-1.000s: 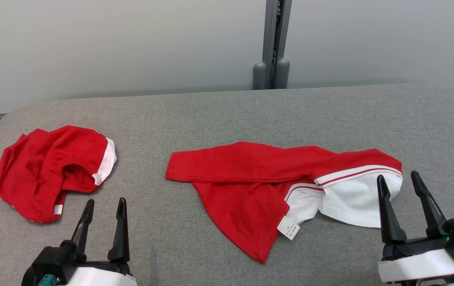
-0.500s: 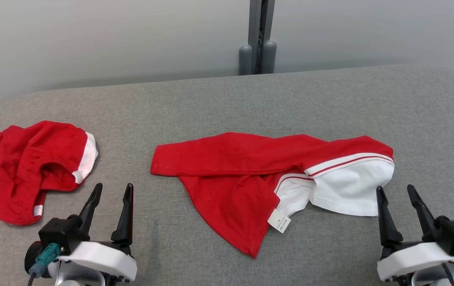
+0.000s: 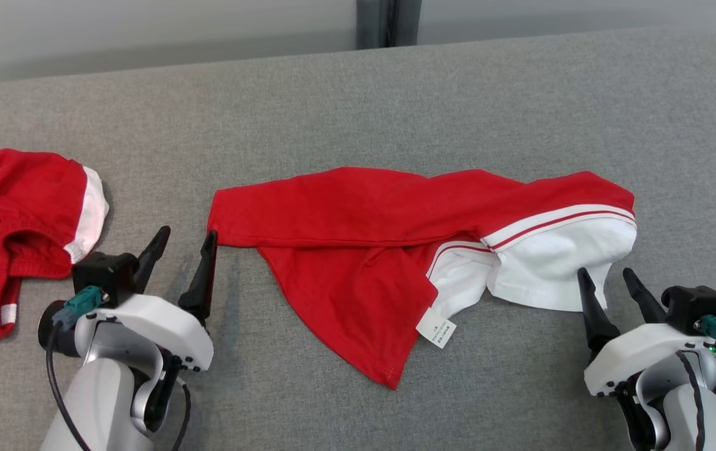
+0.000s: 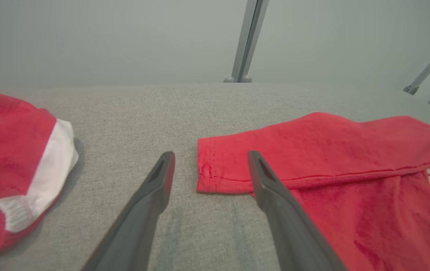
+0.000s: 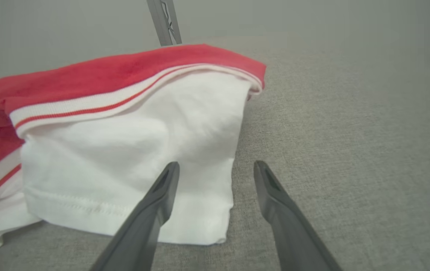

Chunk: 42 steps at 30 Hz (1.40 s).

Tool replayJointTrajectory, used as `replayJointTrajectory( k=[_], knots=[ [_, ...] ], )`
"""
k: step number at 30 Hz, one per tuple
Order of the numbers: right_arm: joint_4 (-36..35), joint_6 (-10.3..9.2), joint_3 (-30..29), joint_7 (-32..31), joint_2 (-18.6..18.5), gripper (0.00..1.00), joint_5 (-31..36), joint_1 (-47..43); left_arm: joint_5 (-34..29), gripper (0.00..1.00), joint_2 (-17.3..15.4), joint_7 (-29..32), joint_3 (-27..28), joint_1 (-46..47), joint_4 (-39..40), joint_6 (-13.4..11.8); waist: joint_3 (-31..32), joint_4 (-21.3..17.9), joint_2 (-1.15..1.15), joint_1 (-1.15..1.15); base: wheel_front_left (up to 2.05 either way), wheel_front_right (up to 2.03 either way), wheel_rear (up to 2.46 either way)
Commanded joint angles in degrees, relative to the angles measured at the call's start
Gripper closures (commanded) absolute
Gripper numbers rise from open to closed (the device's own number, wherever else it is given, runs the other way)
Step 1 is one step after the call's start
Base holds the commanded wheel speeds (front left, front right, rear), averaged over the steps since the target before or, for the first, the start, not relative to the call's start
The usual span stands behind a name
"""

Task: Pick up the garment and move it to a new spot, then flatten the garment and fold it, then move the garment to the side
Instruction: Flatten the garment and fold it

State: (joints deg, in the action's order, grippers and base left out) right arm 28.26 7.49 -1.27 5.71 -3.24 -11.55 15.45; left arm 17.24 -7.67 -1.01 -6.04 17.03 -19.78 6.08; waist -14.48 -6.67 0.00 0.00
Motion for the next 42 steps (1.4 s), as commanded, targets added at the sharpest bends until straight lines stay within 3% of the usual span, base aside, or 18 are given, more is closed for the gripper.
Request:
replayJointTrajectory(
  k=[1,8,21,22,23,24,25,35,42],
  knots=[
    [0.6,0.01,-0.2,-0.5,-0.1,0.00,-0.5,1.1,0.1,0.00,-0.5,0.4,-0.3,1.7,-1.1,0.5,-1.7,-0.1,0.00,0.00,0.00,0.00,0.00],
    [5.2,0.01,-1.1,-4.2,0.2,0.00,-1.9,4.2,-0.5,0.00,-1.9,2.6,-3.1,8.5,-8.9,0.9,-4.4,-0.1,0.00,0.00,0.00,0.00,0.00],
    [7.2,0.08,2.1,-6.1,0.6,0.00,-5.2,4.5,2.7,0.00,-0.7,4.7,-6.7,14.1,-19.2,1.4,-4.9,-0.7,0.00,0.00,0.00,0.00,0.00],
    [7.1,0.09,2.6,-6.0,0.7,0.06,-5.4,4.4,3.0,0.06,-0.7,4.8,-7.0,14.2,-19.6,1.4,-4.8,-0.7,0.00,0.00,0.00,0.00,0.00],
    [6.9,0.09,3.1,-5.6,0.7,0.53,-5.7,4.3,3.2,0.49,-0.8,4.8,-7.3,14.4,-19.8,1.4,-4.7,-0.8,0.00,0.00,0.00,0.00,0.00],
    [6.8,0.09,3.5,-5.3,0.7,0.72,-5.9,4.3,3.4,0.84,-0.9,4.6,-7.4,14.4,-20.1,1.5,-4.7,-0.9,0.00,0.00,0.00,0.00,0.00],
    [6.7,0.09,3.8,-5.1,0.7,0.98,-6.2,4.3,3.5,1.00,-1.0,4.5,-7.6,14.5,-20.3,1.5,-4.6,-0.9,0.00,0.00,0.00,0.00,0.00],
    [4.0,0.07,5.7,0.0,-1.2,1.00,-7.9,4.0,4.4,1.00,-2.2,1.3,-8.7,12.2,-16.2,1.4,-1.3,-0.4,0.00,0.00,0.00,0.00,0.00],
    [-0.8,0.07,6.1,3.2,-2.9,1.00,-9.4,1.5,5.8,1.00,-3.2,0.2,-7.5,7.5,-7.9,0.3,2.9,0.1,0.00,0.00,0.00,0.00,0.00]
  ],
)
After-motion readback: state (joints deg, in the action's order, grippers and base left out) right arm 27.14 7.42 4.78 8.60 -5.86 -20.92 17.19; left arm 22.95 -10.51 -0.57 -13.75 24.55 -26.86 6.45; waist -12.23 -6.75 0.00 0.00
